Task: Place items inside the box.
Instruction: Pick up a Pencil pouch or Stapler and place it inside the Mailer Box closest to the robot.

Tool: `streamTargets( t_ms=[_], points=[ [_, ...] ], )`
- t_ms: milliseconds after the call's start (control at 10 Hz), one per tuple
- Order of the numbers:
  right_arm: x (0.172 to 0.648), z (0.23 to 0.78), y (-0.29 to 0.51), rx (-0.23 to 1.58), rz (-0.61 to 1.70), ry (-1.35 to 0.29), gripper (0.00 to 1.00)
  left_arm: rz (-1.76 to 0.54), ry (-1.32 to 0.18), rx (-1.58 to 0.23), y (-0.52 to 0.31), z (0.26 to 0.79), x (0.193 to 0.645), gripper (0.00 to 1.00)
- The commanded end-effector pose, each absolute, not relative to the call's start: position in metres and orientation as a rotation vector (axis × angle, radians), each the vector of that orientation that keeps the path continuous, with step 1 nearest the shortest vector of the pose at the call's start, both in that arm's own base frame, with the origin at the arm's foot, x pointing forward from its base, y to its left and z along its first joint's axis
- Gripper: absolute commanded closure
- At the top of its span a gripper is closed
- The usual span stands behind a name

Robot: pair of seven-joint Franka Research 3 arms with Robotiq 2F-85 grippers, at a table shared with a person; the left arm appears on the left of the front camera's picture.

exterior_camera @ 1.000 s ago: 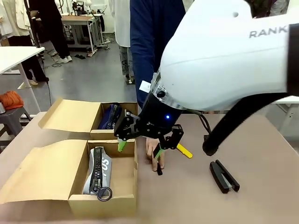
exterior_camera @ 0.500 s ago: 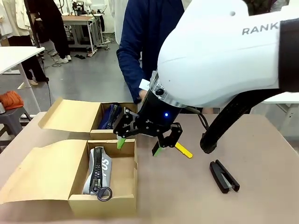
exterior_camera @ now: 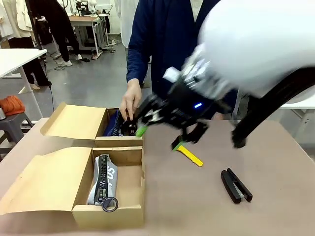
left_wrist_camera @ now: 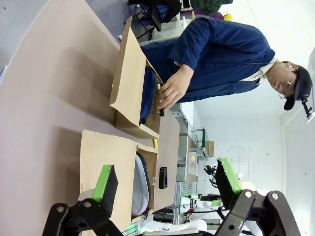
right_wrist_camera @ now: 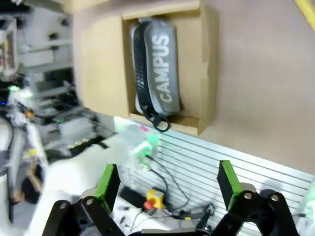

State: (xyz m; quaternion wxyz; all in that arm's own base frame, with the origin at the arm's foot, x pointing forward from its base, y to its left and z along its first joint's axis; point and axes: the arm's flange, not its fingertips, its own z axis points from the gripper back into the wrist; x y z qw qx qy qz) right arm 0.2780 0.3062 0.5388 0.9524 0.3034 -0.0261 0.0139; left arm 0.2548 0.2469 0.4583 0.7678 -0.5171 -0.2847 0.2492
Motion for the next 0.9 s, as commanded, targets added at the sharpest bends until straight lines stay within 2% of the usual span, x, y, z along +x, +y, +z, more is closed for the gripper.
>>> streamTargets(
  t_ms=[0, 300, 500, 800],
  points=[
    [0.275, 0.547, 0.159, 0.886, -0.086, -0.019, 0.00, 0.527, -0.637, -1.132, 0.246, 0.458, 0.255, 0.00],
    [0.247, 0.501, 0.007, 1.130, -0.238, 0.001, 0.00, 0.527, -0.637, -1.132, 0.246, 0.458, 0.255, 0.00],
    [0.223, 0.435, -0.066, 1.380, -0.344, -0.017, 0.00, 0.527, -0.637, -1.132, 0.246, 0.458, 0.255, 0.00],
    [0.207, 0.363, -0.066, 1.381, -0.477, -0.015, 0.00, 0.527, -0.637, -1.132, 0.246, 0.458, 0.255, 0.00]
  ],
)
